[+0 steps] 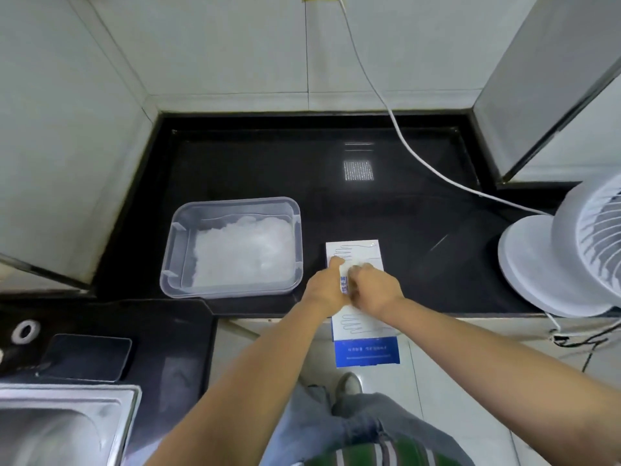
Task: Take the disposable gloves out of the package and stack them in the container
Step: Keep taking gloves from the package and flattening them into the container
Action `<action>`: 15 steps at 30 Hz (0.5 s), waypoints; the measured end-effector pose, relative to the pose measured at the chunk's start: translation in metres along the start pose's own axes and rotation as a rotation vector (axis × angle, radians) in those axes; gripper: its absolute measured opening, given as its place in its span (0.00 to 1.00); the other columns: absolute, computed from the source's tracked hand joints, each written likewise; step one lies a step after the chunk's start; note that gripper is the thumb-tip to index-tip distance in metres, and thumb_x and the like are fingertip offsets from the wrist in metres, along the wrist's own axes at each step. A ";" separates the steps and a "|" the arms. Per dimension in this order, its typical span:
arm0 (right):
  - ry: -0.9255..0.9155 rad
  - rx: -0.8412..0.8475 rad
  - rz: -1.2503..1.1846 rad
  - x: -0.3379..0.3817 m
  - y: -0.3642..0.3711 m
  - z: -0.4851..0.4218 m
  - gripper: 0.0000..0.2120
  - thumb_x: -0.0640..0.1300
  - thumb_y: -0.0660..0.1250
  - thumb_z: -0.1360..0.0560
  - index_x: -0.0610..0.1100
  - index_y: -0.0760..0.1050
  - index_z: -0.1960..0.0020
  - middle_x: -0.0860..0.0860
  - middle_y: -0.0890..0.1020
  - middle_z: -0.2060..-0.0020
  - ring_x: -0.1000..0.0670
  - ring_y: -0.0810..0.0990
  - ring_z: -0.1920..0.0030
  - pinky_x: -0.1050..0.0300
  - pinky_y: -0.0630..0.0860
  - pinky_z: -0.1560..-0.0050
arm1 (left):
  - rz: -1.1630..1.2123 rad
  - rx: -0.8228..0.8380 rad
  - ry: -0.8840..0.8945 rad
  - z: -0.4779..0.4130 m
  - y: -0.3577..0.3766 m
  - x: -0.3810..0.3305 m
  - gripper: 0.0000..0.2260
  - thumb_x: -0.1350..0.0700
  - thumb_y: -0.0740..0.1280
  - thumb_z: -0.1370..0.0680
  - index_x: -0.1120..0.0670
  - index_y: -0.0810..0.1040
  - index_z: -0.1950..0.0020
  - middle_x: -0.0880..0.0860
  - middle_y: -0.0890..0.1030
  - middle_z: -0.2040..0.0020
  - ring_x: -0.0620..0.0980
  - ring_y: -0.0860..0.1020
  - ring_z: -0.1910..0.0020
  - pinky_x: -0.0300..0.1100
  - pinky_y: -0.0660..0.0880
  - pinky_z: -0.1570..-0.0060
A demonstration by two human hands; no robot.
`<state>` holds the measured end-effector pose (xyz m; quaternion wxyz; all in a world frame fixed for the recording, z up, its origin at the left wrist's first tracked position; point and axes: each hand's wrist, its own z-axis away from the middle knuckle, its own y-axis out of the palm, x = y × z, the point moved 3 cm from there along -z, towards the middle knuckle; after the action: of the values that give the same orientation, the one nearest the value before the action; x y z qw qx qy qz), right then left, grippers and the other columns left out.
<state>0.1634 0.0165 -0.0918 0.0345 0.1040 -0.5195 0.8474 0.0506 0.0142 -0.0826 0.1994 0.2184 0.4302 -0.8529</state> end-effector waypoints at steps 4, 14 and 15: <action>0.031 -0.023 -0.130 -0.005 0.003 -0.003 0.03 0.44 0.66 0.25 0.50 0.76 0.53 0.51 0.80 0.54 0.47 0.81 0.56 0.55 0.78 0.56 | -0.025 -0.042 -0.011 -0.004 0.008 0.002 0.33 0.54 0.71 0.26 0.51 0.57 0.27 0.57 0.79 0.42 0.57 0.79 0.47 0.45 0.74 0.53; 0.076 -0.190 -1.350 -0.029 -0.050 -0.007 0.04 0.41 0.62 0.22 0.44 0.74 0.54 0.43 0.80 0.56 0.45 0.81 0.55 0.49 0.79 0.51 | -0.082 -0.052 -0.007 -0.006 0.010 -0.005 0.29 0.55 0.72 0.27 0.53 0.60 0.31 0.54 0.78 0.47 0.53 0.78 0.53 0.42 0.71 0.59; 0.074 -0.199 -1.403 -0.028 -0.060 -0.007 0.04 0.42 0.61 0.21 0.43 0.74 0.51 0.43 0.80 0.55 0.45 0.81 0.55 0.50 0.79 0.51 | -0.075 -0.036 -0.003 -0.005 0.009 -0.005 0.29 0.55 0.71 0.26 0.53 0.60 0.30 0.54 0.79 0.47 0.52 0.78 0.53 0.42 0.72 0.58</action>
<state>0.2000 0.0521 -0.0485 0.5993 0.3815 -0.4033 0.5767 0.0607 0.0146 -0.0883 0.1719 0.1974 0.4533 -0.8521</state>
